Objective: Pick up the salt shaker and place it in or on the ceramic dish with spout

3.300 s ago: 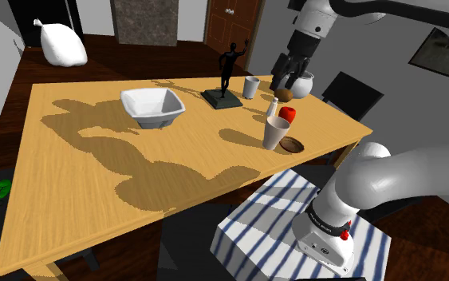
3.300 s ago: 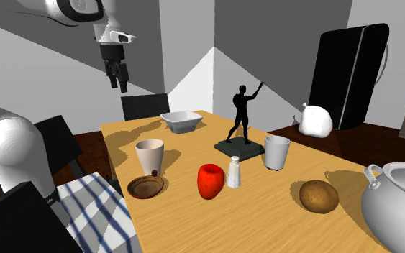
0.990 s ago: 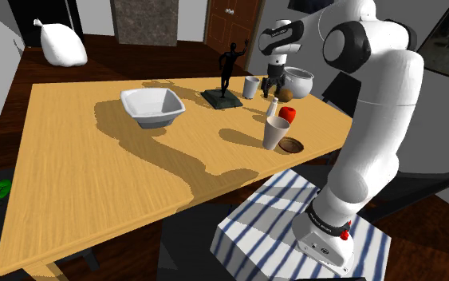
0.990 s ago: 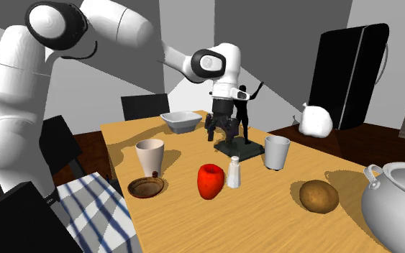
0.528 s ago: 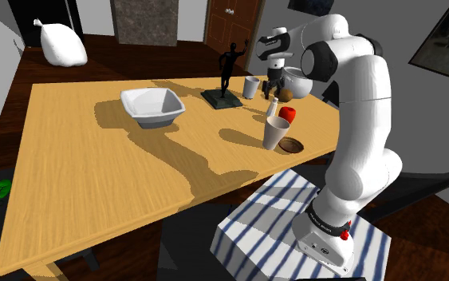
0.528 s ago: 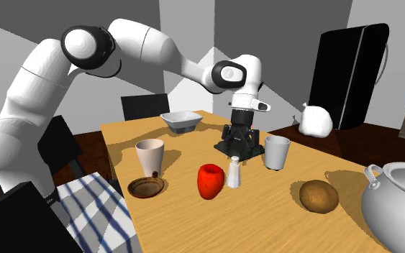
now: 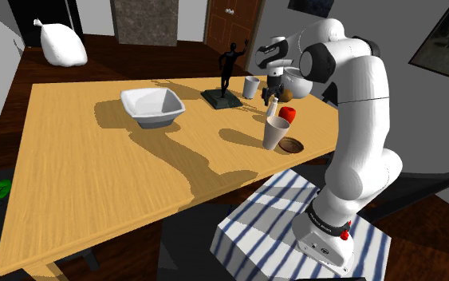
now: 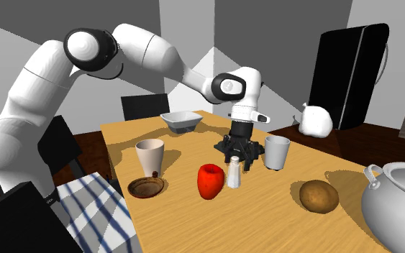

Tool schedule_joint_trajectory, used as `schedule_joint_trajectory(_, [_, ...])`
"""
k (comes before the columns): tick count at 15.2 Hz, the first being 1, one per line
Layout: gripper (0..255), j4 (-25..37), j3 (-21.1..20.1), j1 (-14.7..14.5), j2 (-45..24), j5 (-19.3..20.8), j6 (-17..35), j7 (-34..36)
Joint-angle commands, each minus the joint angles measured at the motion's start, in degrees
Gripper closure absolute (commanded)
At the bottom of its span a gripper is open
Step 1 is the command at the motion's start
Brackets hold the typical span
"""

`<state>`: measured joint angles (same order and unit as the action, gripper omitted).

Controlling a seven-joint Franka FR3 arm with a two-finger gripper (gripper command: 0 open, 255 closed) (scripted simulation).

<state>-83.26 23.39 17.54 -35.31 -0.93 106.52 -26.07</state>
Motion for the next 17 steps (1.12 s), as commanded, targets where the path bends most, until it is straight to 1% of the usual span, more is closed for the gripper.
schedule_joint_trajectory(1, [0,-0.10,-0.03,0.02,-0.13,-0.04,0.25,0.01])
schedule_joint_trajectory(6, [0,-0.10,-0.03,0.02,-0.12,-0.04,0.24,0.01])
schedule_joint_trajectory(7, [255,-0.10,-0.03,0.02,-0.12,-0.04,0.24,0.01])
schedule_joint_trajectory(16, [255,-0.10,-0.03,0.02,-0.13,-0.04,0.25,0.01])
schedule_joint_trajectory(17, [255,0.24,0.04,0.00,0.16,0.04,-0.35,-0.04])
